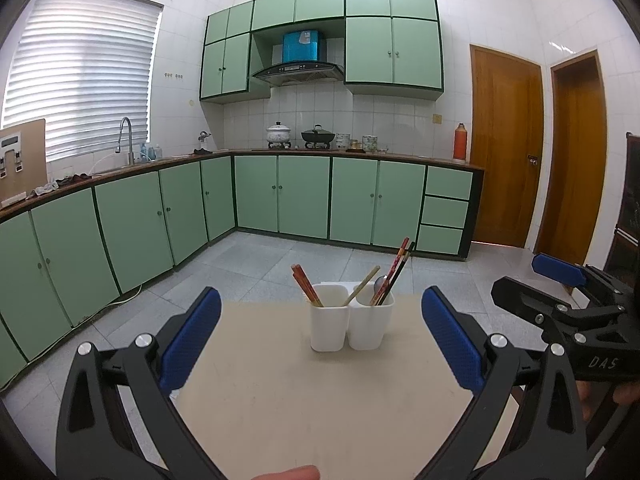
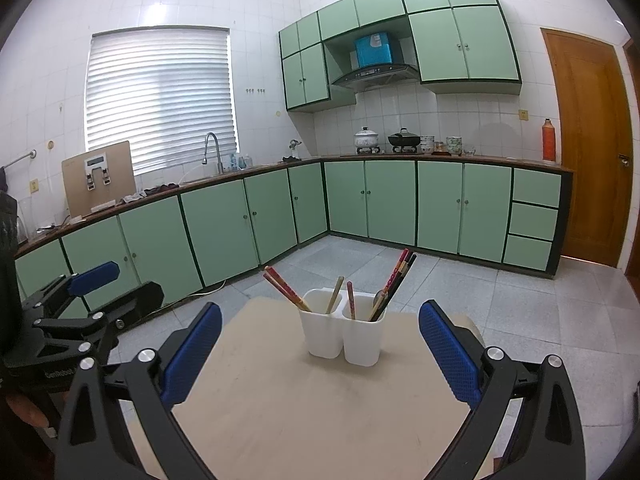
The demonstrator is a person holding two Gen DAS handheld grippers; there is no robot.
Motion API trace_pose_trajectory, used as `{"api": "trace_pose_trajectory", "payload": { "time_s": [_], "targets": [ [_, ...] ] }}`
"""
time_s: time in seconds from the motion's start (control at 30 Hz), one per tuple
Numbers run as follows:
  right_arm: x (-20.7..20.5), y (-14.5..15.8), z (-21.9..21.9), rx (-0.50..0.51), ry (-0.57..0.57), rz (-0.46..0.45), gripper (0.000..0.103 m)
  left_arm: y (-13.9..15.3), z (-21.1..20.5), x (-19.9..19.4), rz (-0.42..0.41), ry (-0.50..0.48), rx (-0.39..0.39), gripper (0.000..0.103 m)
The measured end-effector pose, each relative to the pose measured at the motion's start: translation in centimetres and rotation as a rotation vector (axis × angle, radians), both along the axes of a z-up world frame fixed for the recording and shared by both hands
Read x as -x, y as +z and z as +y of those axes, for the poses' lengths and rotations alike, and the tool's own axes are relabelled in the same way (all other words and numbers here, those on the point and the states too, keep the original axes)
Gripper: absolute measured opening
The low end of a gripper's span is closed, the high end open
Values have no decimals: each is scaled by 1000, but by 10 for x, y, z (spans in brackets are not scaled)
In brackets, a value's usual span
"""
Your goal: Organize utensils
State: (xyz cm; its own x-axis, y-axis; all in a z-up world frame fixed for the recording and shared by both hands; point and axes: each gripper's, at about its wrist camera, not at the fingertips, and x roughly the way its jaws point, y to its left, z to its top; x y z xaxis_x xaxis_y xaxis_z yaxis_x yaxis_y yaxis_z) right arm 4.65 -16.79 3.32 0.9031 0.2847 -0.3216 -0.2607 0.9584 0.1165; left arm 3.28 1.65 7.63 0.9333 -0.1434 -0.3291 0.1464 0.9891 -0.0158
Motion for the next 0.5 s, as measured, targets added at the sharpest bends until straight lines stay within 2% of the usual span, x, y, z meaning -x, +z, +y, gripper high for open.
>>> {"api": "trace_pose_trajectory", "payload": {
  "time_s": [0.5],
  "targets": [
    [-1, -1, 1, 1, 0, 1, 97, -2, 0, -1, 3, -1, 1, 97]
  ]
}}
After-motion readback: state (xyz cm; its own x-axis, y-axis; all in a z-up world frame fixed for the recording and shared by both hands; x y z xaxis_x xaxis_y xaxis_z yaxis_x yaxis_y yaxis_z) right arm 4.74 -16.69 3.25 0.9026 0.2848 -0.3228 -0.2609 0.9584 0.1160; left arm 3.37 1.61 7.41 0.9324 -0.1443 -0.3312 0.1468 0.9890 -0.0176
